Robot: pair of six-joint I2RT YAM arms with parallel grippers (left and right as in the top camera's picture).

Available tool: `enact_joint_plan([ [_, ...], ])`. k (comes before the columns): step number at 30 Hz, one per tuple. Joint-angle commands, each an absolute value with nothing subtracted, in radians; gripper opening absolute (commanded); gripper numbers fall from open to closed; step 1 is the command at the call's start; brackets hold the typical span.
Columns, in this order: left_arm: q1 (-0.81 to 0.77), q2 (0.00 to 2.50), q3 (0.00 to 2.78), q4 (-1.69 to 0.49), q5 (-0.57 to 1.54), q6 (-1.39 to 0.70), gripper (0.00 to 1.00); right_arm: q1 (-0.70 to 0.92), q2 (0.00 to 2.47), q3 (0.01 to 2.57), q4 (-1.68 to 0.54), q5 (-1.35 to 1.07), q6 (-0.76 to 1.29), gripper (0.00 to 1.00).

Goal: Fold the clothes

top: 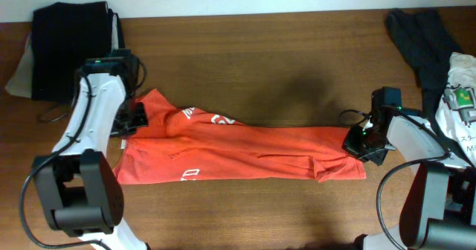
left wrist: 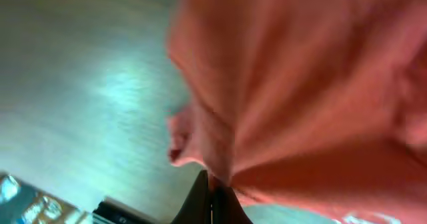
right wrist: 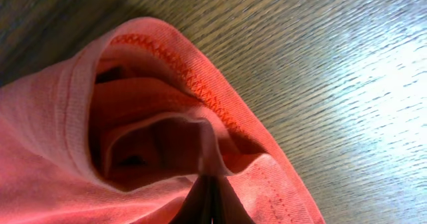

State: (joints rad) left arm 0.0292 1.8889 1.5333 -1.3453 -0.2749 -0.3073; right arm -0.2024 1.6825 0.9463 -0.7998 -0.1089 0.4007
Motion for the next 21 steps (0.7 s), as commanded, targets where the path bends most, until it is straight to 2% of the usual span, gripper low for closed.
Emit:
enact_joint_plan([
  [1,0.111,1.877,1.531,-1.348,-0.371,-0.397,0.00,-0.205,1.691,0.965,-0.796,-0.063,0.439,0.04],
  [8,0.230,1.877,1.480,-1.348,-0.296,-0.400,0.00,-0.205,1.691,0.987,-0.790,-0.038,0.454,0.04],
  [13,0.225,1.877,1.473,-1.368,-0.266,-0.395,0.02,-0.205,1.691,1.055,-0.828,-0.041,0.453,0.04],
  [15,0.223,1.877,1.473,-1.372,-0.266,-0.395,0.16,-0.205,1.691,1.092,-0.863,-0.041,0.448,0.07],
  [16,0.223,1.877,1.473,-1.370,-0.265,-0.388,0.58,-0.205,1.691,1.118,-0.887,-0.040,0.430,0.17],
  [17,0.223,1.877,1.473,-1.366,-0.265,-0.385,1.00,-0.205,1.691,1.138,-0.904,-0.040,0.415,0.40],
  [18,0.223,1.877,1.475,-1.360,-0.253,-0.364,0.99,-0.206,1.691,1.166,-0.925,-0.040,0.398,0.71],
  [19,0.224,1.877,1.475,-1.353,-0.237,-0.344,1.00,-0.209,1.691,1.188,-0.943,-0.039,0.396,0.88],
  [20,0.226,1.877,1.477,-1.348,-0.219,-0.333,1.00,-0.216,1.691,1.213,-0.963,-0.041,0.396,0.96],
  [21,0.226,1.877,1.480,-1.344,-0.200,-0.323,1.00,-0.225,1.691,1.230,-0.978,-0.041,0.396,1.00],
])
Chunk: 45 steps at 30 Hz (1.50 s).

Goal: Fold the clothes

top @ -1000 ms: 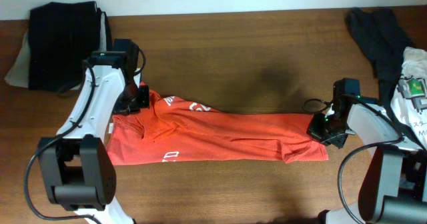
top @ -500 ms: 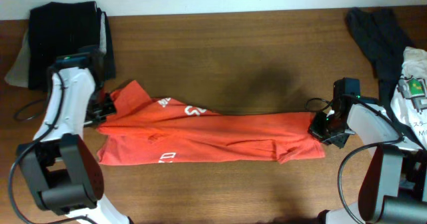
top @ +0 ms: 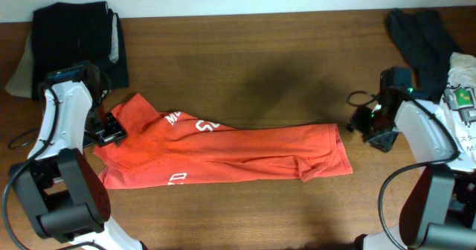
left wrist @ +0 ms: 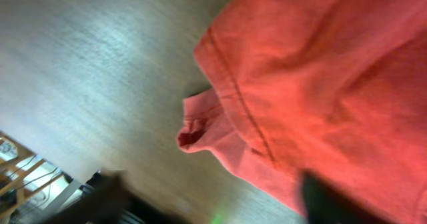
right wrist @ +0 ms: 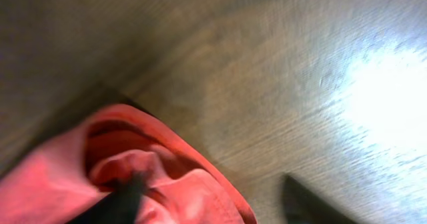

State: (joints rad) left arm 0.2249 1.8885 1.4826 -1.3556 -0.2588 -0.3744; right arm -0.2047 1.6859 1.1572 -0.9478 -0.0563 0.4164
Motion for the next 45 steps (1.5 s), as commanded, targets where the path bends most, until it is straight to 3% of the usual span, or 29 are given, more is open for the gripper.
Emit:
enact_joint_plan([
  [1,0.226,1.876,1.486,-1.343,-0.192,-0.320,1.00,-0.239,1.691,1.245,-0.991,-0.045,0.395,0.99],
  [7,0.224,1.866,1.551,-1.298,-0.028,-0.230,1.00,-0.339,1.691,1.227,-1.023,-0.321,0.137,0.99],
  [13,0.223,1.866,1.551,-1.257,0.093,-0.203,0.99,-0.338,1.691,1.111,-1.024,-0.472,-0.054,0.99],
  [32,0.223,1.866,1.551,-1.266,0.094,-0.203,1.00,-0.125,1.691,0.936,-0.801,-0.543,0.024,0.96],
  [45,0.223,1.866,1.551,-1.261,0.093,-0.203,1.00,-0.313,1.697,1.087,-0.871,-0.429,-0.008,0.99],
])
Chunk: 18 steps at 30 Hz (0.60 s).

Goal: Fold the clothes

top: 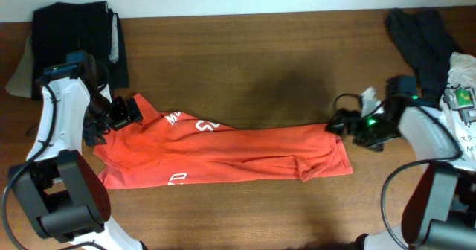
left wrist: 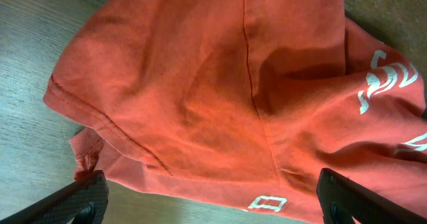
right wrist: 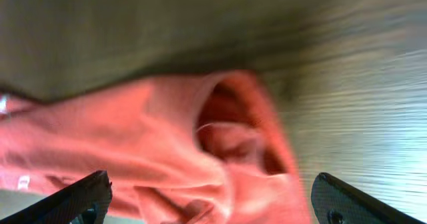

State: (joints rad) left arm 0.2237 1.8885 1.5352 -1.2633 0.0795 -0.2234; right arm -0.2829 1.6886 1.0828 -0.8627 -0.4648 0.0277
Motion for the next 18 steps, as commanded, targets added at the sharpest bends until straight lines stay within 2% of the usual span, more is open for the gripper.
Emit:
enact_joint_plan([
  [1,0.223,1.866,1.551,-1.260,0.093,-0.203,1.00,-0.315,1.705,1.080,-0.869,-0.433,-0.033,0.99],
  [8,0.223,1.866,1.551,-1.253,0.094,-0.203,0.99,-0.301,1.809,1.050,-0.858,-0.475,-0.046,0.99],
  [15,0.223,1.866,1.551,-1.253,0.094,-0.203,1.00,-0.205,1.868,1.040,-0.860,-0.524,-0.044,1.00],
  [16,0.223,1.866,1.551,-1.253,0.094,-0.203,1.00,-0.188,1.868,1.036,-0.860,-0.522,-0.044,0.97],
  [18,0.223,1.866,1.551,-1.253,0.094,-0.203,1.00,-0.164,1.868,1.034,-0.858,-0.492,-0.002,0.84],
])
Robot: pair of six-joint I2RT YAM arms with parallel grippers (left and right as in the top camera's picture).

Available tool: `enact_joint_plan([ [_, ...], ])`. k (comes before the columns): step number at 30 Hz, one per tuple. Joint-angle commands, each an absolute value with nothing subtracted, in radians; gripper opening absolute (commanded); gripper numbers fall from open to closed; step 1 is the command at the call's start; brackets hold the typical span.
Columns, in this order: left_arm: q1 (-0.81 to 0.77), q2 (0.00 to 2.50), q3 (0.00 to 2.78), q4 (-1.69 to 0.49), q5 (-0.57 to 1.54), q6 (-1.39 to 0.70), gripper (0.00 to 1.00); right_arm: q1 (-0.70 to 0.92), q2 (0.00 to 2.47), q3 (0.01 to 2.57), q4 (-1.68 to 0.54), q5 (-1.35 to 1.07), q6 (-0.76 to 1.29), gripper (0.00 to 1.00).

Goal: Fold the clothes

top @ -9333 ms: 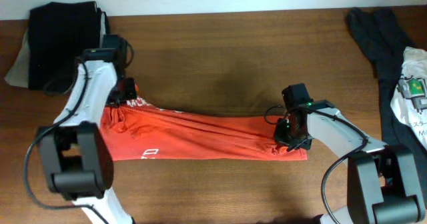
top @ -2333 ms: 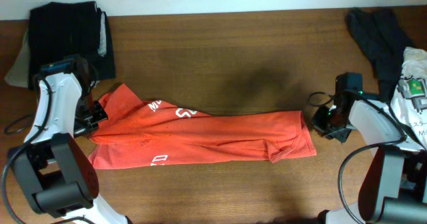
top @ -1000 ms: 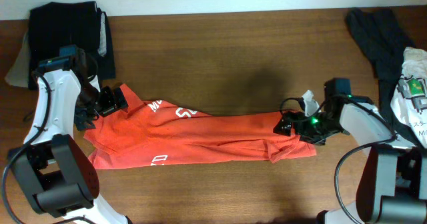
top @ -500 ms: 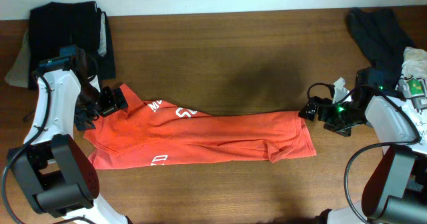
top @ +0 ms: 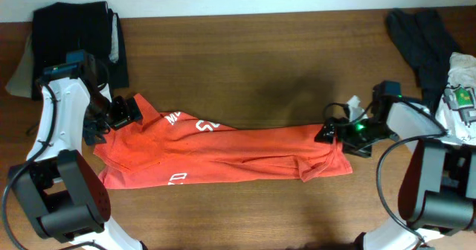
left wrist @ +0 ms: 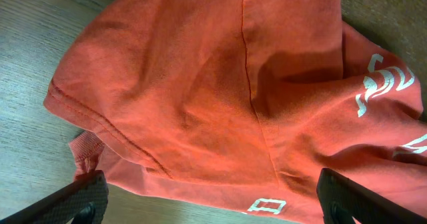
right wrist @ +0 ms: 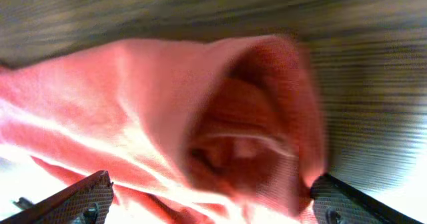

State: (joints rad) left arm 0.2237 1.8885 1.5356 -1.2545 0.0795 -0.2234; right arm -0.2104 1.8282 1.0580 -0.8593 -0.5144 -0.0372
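An orange shirt with white lettering lies as a long flat strip across the table's front half. My left gripper stands open at its upper left corner. In the left wrist view the cloth fills the frame, and the left gripper holds nothing. My right gripper is open at the shirt's right end. The right wrist view shows the right gripper facing the open hem, with cloth lying between the spread fingers, ungripped.
A black folded pile sits at the back left, with a beige item beside it. A dark garment and a white one lie at the far right. Bare wood table lies behind the shirt.
My right gripper has moved a little left and now sits on the shirt's right end, with the hem closer in its view. The left gripper and the shirt lie as before.
Both grippers were shut on the shirt's two ends, stretching it out. Then the shirt lay further left on the table and both grippers were open and off it. Later the left hung over the upper left corner, and the right has come back to the right end.
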Motion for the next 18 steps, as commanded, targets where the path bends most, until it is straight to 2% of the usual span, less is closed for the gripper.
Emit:
enact_joint_plan([
  [1,0.223,1.866,1.551,-1.253,0.094,-0.203,1.00,-0.158,1.868,1.034,-0.855,-0.469,0.036,0.76],
  [2,0.223,1.866,1.551,-1.253,0.094,-0.203,1.00,-0.156,1.868,1.034,-0.847,-0.441,0.079,0.51],
  [3,0.223,1.866,1.551,-1.253,0.094,-0.203,1.00,-0.157,1.868,1.034,-0.841,-0.422,0.105,0.37],
  [4,0.223,1.866,1.551,-1.253,0.094,-0.203,0.99,-0.159,1.868,1.034,-0.838,-0.401,0.127,0.27],
  [5,0.223,1.866,1.551,-1.253,0.094,-0.203,1.00,-0.162,1.867,1.035,-0.837,-0.373,0.147,0.23],
  [10,0.223,1.866,1.551,-1.253,0.094,-0.203,1.00,-0.223,1.856,1.118,-0.934,-0.181,0.228,0.04],
  [15,0.223,1.866,1.551,-1.251,0.094,-0.203,0.99,-0.294,1.817,1.309,-1.129,-0.073,0.249,0.04],
  [18,0.223,1.866,1.551,-1.248,0.094,-0.204,0.99,-0.284,1.766,1.426,-1.220,-0.067,0.248,0.04],
])
